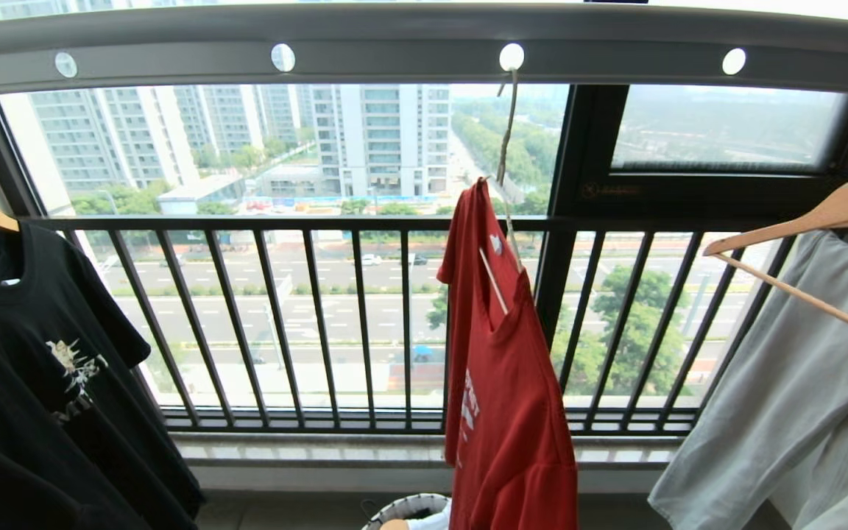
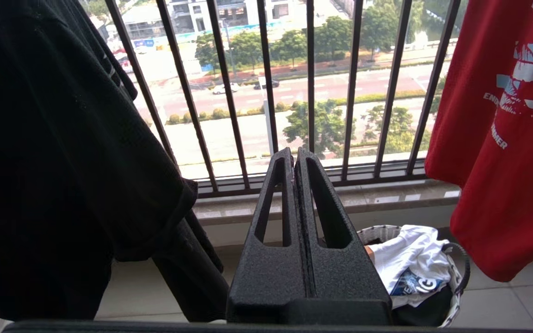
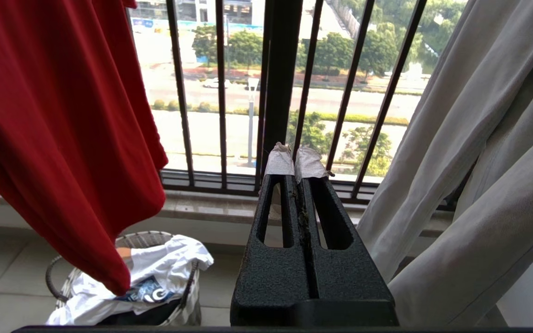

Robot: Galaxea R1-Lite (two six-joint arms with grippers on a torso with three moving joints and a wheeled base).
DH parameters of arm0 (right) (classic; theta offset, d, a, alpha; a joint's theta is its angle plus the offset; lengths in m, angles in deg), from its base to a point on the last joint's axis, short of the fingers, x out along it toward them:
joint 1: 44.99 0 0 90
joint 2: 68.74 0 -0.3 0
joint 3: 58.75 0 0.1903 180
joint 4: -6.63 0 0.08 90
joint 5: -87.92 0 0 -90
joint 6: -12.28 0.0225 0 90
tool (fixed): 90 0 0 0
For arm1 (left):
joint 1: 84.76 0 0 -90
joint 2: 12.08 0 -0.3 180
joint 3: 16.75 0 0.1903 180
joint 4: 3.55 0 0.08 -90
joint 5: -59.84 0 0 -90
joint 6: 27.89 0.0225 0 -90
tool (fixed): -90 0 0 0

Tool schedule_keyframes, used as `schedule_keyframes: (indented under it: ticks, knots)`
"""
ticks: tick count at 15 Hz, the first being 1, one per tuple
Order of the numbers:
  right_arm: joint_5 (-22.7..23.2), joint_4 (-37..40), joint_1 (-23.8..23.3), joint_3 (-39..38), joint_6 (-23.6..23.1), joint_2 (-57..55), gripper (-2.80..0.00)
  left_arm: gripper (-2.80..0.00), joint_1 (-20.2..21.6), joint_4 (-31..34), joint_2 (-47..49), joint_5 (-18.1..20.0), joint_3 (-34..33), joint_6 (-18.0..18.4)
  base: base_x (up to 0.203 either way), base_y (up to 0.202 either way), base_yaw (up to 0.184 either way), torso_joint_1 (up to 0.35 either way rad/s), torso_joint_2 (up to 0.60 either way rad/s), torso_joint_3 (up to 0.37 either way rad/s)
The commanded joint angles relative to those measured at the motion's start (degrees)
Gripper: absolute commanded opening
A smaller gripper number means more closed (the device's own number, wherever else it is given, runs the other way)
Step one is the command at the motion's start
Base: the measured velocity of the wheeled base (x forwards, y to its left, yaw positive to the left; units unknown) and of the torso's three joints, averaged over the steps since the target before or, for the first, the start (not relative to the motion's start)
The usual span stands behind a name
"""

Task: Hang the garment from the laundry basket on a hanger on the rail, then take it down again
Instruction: Take the clothes off the clothes rack

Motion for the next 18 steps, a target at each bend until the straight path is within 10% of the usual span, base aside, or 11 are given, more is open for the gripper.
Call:
schedule_keyframes:
  ticks: [1, 18]
  knots:
    - [0.01, -0.1, 0.02, 0.03, 0.01, -0.07, -2.8, -2.8, 0.0, 0.02, -0.01, 0.03, -0.06, 0.0, 0.0, 0.0, 0.0, 0.0, 0.0, 0.0]
    - [0.01, -0.1, 0.02, 0.07, 0.01, -0.07, -2.8, -2.8, 0.0, 0.02, -0.01, 0.03, -0.02, 0.0, 0.0, 0.0, 0.0, 0.0, 0.0, 0.0]
